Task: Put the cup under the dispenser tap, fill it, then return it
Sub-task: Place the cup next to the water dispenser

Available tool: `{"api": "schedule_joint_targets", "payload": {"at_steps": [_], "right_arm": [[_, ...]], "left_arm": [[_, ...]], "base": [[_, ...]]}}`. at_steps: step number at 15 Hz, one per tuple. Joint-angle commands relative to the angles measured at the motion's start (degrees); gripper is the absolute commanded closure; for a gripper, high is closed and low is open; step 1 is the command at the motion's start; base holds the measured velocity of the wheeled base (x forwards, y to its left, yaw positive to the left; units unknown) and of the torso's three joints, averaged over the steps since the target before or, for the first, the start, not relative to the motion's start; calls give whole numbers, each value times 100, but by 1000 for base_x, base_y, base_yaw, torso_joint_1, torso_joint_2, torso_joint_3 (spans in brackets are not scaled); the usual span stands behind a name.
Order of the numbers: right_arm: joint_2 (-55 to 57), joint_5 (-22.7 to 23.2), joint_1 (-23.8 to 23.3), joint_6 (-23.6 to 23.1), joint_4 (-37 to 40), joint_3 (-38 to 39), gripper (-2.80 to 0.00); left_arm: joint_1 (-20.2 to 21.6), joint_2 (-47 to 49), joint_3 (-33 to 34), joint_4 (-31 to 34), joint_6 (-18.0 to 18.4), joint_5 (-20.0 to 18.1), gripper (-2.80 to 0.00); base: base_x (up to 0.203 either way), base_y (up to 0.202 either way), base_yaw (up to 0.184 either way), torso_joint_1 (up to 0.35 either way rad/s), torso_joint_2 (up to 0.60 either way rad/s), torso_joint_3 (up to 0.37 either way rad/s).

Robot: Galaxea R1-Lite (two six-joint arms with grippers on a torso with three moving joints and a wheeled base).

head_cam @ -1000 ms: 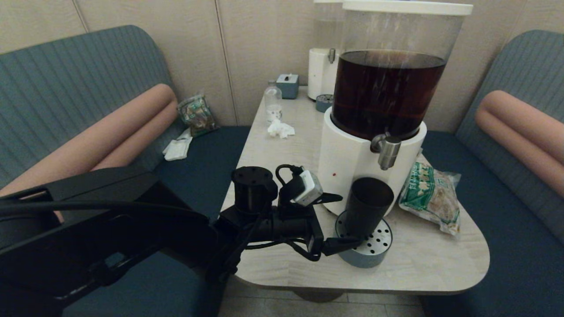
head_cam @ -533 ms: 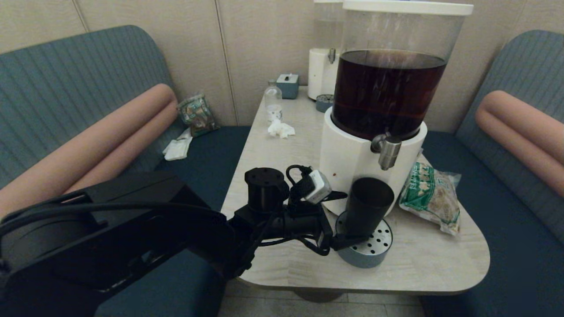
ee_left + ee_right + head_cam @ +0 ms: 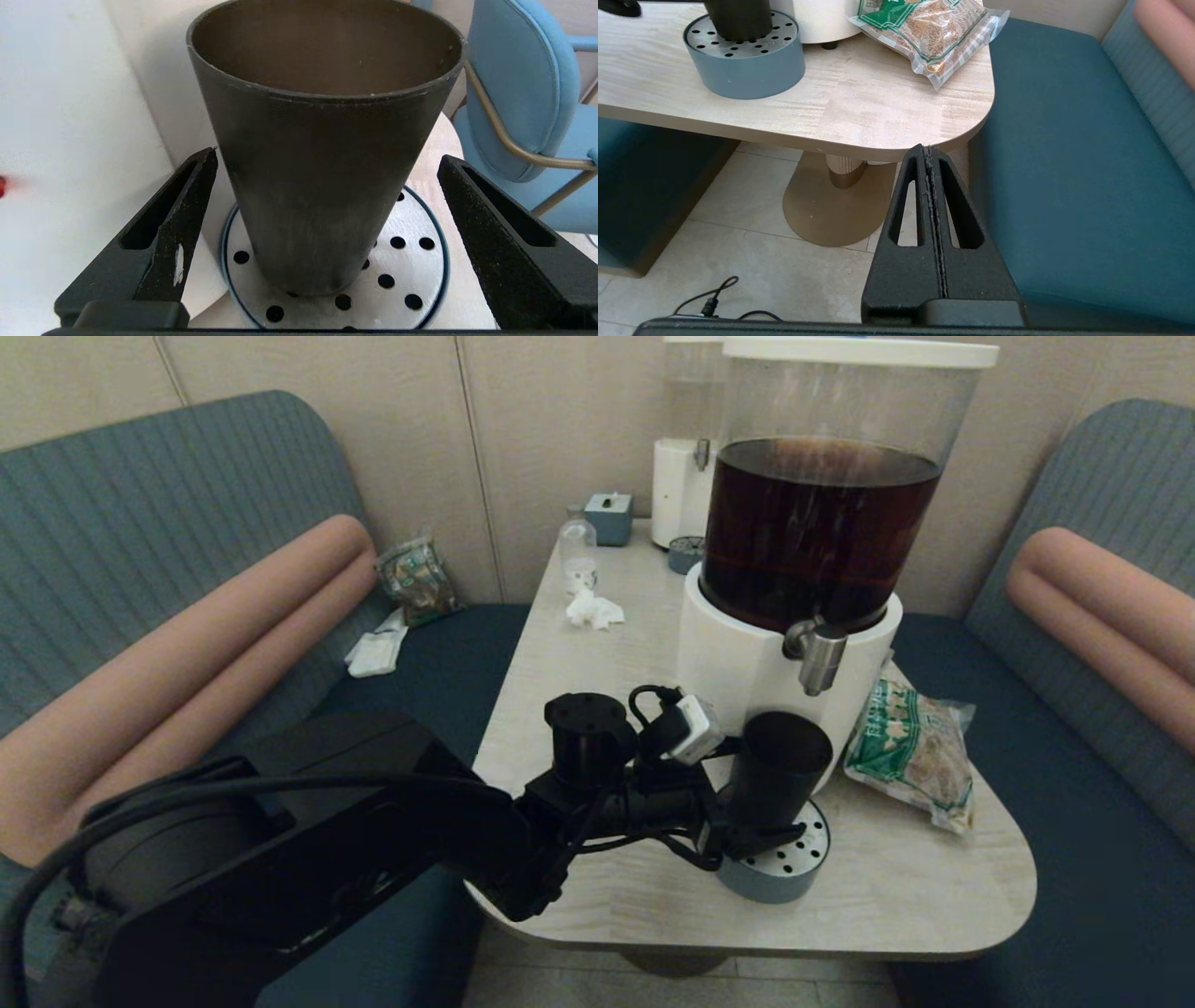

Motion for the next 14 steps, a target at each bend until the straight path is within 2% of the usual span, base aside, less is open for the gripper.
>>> {"api": "schedule_joint_targets", "payload": {"at_steps": [1, 4, 9, 10, 14], "right_arm": [[9, 2, -4, -3, 0, 0, 0], [9, 2, -4, -3, 0, 0, 0], [9, 2, -4, -3, 0, 0, 0], [9, 2, -4, -3, 0, 0, 0], [9, 2, -4, -3, 0, 0, 0]], "left_arm": [[-5, 184, -235, -92, -24, 110, -280], [-83, 374, -328, -520, -392, 299, -280], [-94, 400, -309, -595, -425, 342, -280], [-99, 380, -287, -595, -434, 357, 0], [-94, 274, -159, -759, -509, 347, 0]], "base": [[0, 0, 0, 0, 0, 0], [0, 0, 0, 0, 0, 0], [0, 0, 0, 0, 0, 0], [0, 0, 0, 0, 0, 0], [0, 0, 0, 0, 0, 0]]}}
